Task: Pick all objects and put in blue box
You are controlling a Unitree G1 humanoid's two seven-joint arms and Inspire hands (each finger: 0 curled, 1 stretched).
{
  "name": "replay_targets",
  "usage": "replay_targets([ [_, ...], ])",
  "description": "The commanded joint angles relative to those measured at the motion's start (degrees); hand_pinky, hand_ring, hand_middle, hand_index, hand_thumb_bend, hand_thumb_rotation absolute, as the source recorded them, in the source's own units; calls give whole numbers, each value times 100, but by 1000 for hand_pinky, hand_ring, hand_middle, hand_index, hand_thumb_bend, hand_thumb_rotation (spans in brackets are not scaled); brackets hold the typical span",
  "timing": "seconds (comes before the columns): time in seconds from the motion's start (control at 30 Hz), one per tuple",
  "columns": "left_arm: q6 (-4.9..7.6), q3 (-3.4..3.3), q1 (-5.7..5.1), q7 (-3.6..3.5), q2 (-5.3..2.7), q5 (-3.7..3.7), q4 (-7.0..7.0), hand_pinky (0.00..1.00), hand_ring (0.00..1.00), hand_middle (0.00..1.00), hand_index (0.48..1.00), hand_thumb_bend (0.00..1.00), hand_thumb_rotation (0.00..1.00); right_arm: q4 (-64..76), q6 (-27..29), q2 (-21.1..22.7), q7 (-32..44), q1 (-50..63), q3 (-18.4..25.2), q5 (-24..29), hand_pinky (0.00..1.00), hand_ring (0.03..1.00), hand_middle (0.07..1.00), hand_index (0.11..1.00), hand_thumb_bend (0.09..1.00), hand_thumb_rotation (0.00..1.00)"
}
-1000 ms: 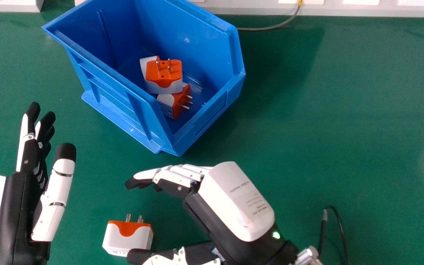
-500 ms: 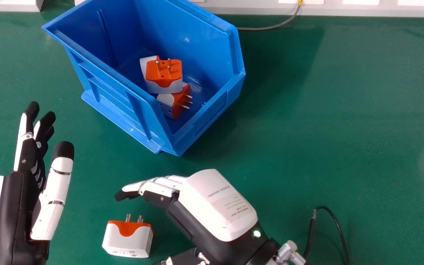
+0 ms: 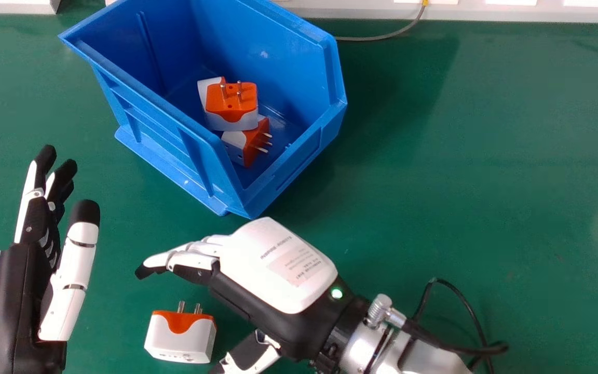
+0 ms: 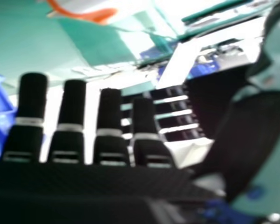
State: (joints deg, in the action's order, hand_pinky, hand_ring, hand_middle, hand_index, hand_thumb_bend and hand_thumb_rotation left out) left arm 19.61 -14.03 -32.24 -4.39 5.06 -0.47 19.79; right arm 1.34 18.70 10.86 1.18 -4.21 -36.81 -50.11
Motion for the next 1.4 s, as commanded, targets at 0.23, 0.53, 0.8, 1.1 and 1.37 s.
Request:
replay_targets([
  [0.23, 19, -69, -8, 28, 47, -18, 220, 978, 947, 943, 966, 427, 875, -270, -380, -336, -221, -168, -150, -217, 571, 716, 769, 782, 765, 299],
  [0.53, -228, -93, -90, 98, 30, 123, 446, 965, 940, 948, 975, 422, 868, -662, -470, -443, -217, -383, -190, -123, 586, 725, 772, 785, 753, 257],
  [0.8, -273, -109, -97, 131, 13, 160, 542, 956, 935, 944, 973, 411, 877, -942, -824, -594, -447, -423, -304, -338, 592, 724, 765, 772, 772, 230],
  [1.1, -387, -122, -124, 119, 18, 175, 660, 954, 930, 939, 975, 396, 878, -870, -1426, -643, -499, -213, -569, -602, 611, 736, 772, 780, 741, 228],
  [1.37, -459, -117, -67, 145, -2, 180, 659, 951, 928, 938, 973, 401, 873, -918, -1450, -547, -336, -268, -634, -585, 611, 734, 769, 776, 742, 202],
])
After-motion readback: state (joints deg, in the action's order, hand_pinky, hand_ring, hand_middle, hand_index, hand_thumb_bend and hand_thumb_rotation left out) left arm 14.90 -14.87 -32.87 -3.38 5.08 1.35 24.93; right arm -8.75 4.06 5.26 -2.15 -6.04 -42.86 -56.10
